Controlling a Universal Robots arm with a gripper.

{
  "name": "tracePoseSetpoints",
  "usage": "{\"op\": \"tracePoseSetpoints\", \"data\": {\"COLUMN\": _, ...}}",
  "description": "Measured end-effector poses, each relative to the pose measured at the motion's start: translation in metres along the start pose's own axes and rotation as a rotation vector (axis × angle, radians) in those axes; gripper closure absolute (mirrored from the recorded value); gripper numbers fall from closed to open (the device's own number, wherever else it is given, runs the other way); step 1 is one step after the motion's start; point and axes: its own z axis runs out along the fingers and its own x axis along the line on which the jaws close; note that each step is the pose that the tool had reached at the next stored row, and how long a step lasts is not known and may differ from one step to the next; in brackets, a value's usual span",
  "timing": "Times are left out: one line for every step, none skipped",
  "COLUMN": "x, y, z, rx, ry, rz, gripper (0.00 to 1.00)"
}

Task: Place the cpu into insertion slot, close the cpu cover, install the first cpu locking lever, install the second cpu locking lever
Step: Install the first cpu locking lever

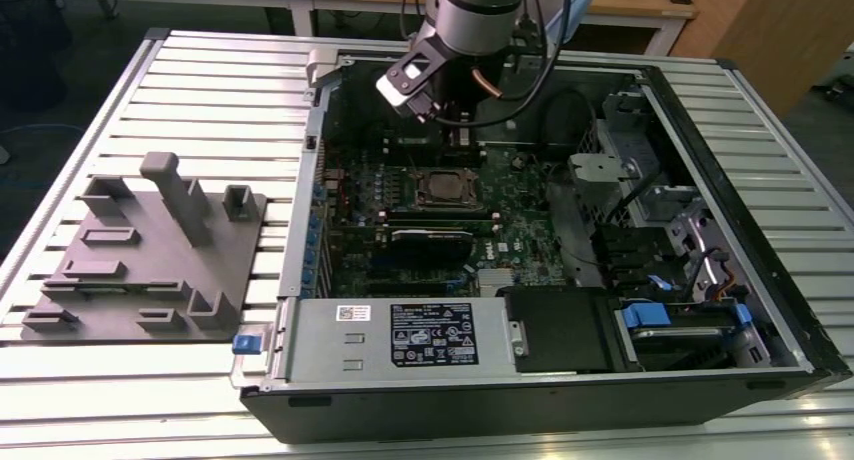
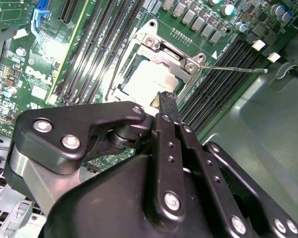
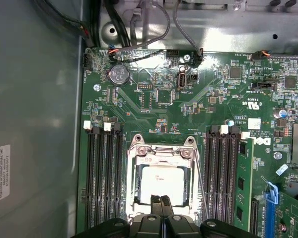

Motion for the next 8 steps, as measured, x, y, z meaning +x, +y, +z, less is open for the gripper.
{"op": "tracePoseSetpoints", "data": {"x": 0.0, "y": 0.0, "z": -0.0003, "rx": -0.0001, "ry": 0.0001, "rz": 0.0, "gripper": 0.89}}
{"op": "tracePoseSetpoints", "data": {"x": 0.0001, "y": 0.0, "z": -0.0006, "rx": -0.0002, "ry": 0.0002, "rz": 0.0, "gripper": 0.89}}
{"op": "tracePoseSetpoints", "data": {"x": 0.0001, "y": 0.0, "z": -0.0008, "rx": -0.0002, "ry": 0.0002, "rz": 0.0, "gripper": 0.89}}
{"op": "tracePoseSetpoints", "data": {"x": 0.0, "y": 0.0, "z": -0.0011, "rx": -0.0001, "ry": 0.0001, "rz": 0.0, "gripper": 0.89}}
{"op": "tracePoseSetpoints", "data": {"x": 0.0, "y": 0.0, "z": -0.0014, "rx": -0.0001, "ry": 0.0, "rz": 0.0, "gripper": 0.89}}
{"op": "tracePoseSetpoints", "data": {"x": 0.0001, "y": 0.0, "z": -0.0018, "rx": -0.0001, "ry": 0.0, "rz": 0.0, "gripper": 0.89}}
{"op": "tracePoseSetpoints", "data": {"x": 0.0001, "y": 0.0, "z": -0.0022, "rx": 0.0, "ry": -0.0001, "rz": 0.0, "gripper": 0.89}}
{"op": "tracePoseSetpoints", "data": {"x": 0.0001, "y": -0.0001, "z": -0.0026, "rx": 0.0, "ry": 0.0, "rz": 0.0, "gripper": 0.89}}
